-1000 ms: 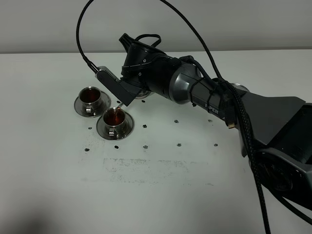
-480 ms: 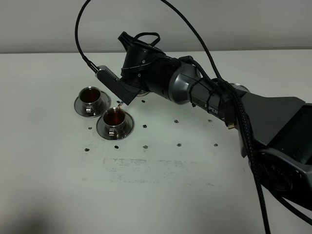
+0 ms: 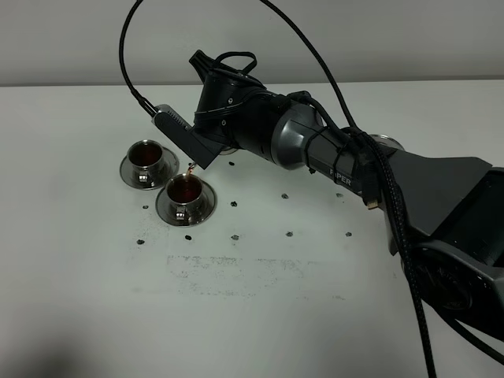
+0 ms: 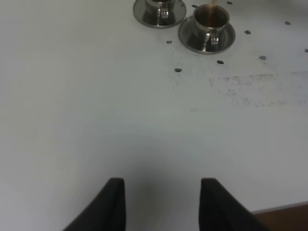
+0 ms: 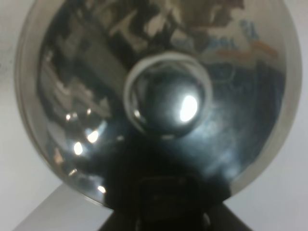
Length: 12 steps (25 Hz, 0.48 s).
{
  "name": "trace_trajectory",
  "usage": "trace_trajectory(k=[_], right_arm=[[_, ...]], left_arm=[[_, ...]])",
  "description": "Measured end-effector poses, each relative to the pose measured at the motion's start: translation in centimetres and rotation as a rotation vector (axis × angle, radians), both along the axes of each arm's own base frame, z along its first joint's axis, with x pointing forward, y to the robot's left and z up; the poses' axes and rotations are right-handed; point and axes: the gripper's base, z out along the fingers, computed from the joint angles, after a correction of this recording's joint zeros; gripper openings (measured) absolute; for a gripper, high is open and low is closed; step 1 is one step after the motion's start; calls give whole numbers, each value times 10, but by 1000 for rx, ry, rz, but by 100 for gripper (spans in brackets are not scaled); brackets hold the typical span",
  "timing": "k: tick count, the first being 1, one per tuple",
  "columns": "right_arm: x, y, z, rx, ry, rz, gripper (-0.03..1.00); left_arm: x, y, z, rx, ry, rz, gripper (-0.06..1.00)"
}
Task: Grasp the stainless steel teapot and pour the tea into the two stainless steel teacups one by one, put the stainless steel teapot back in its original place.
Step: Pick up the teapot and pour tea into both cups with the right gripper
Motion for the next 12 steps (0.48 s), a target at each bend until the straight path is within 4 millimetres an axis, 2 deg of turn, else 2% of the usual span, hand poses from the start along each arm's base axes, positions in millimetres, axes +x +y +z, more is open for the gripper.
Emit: trace_trajectory(k=[12], right_arm=[[0,1,0,0,-4,2,20]], left_arm=[[0,0,0,0,0,0,37]])
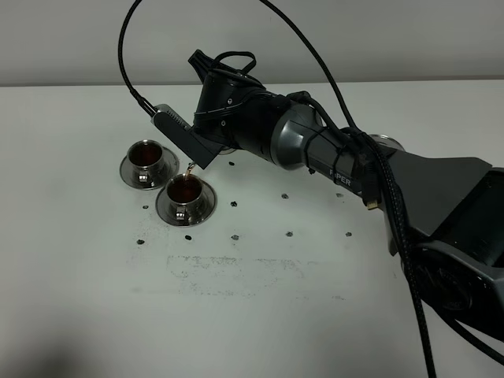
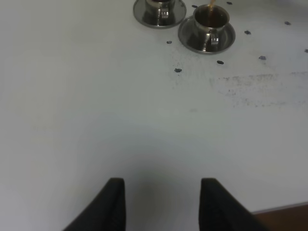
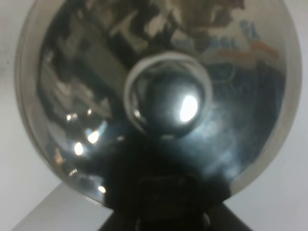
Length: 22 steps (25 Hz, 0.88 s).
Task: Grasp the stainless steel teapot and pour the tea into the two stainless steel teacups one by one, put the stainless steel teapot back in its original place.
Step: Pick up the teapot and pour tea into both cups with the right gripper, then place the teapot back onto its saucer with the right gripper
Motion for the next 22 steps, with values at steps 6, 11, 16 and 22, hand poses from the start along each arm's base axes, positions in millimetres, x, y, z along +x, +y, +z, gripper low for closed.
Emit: trace_trajectory(k=[6,11,16,22], right_arm=[[-4,-1,8,35,16,-21,20],[-12,-9,31,117,52,-79,20],[-23,-17,46,255,137,-130,20],[-39,-31,51,459,210,-278,20]], left_arm=[[0,0,0,0,0,0,37],[0,0,0,0,0,0,37],[0,0,0,0,0,0,37],[0,0,0,0,0,0,37]])
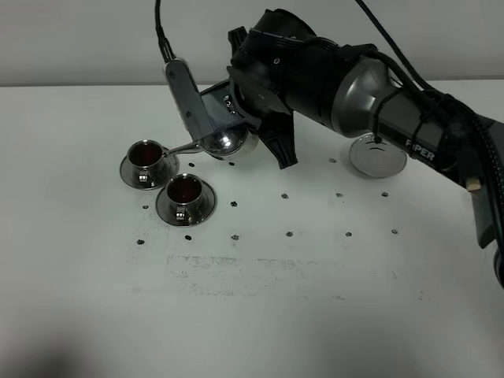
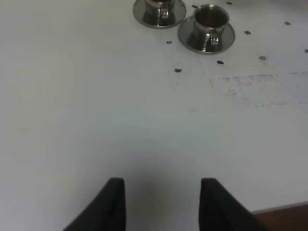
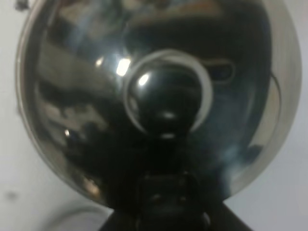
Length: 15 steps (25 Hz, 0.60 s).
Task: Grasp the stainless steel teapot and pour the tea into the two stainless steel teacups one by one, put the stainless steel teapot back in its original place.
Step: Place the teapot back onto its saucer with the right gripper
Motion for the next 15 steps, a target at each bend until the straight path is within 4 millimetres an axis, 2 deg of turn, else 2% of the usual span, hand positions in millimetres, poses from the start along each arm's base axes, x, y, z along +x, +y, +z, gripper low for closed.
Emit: trace_trajectory(k=[10,15], right_arm=[[-4,-15,-12,431,140,-704,20],[-14,-23,-30,533,191,-846,20]], left_arm=[[0,0,0,0,0,0,37],[0,0,0,0,0,0,37]])
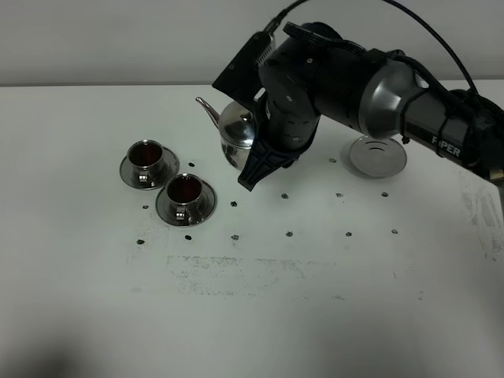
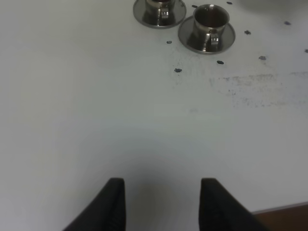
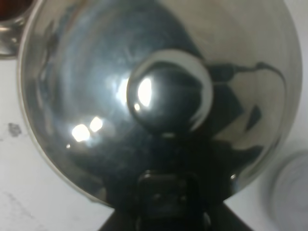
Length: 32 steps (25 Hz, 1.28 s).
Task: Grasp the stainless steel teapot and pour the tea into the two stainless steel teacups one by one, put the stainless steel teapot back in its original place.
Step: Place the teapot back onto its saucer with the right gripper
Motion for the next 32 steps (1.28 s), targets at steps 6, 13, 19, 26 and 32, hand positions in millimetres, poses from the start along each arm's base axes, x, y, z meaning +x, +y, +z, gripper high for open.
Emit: trace_trajectory(k=[6,13,19,26,32], right_arm=[[-6,-9,-26,88,58,-109,20],[-15,-5,-44,173,112,-148,20],[-19,-3,-53,188,128,-152,20],[-20,4,-69,180,153,-145,20],[-17,-2,-56,149,166,-156,20]], left_arm=[[0,0,0,0,0,0,37],[0,0,0,0,0,0,37],[0,0,0,0,0,0,37],[0,0,0,0,0,0,37],[0,0,0,0,0,0,37]])
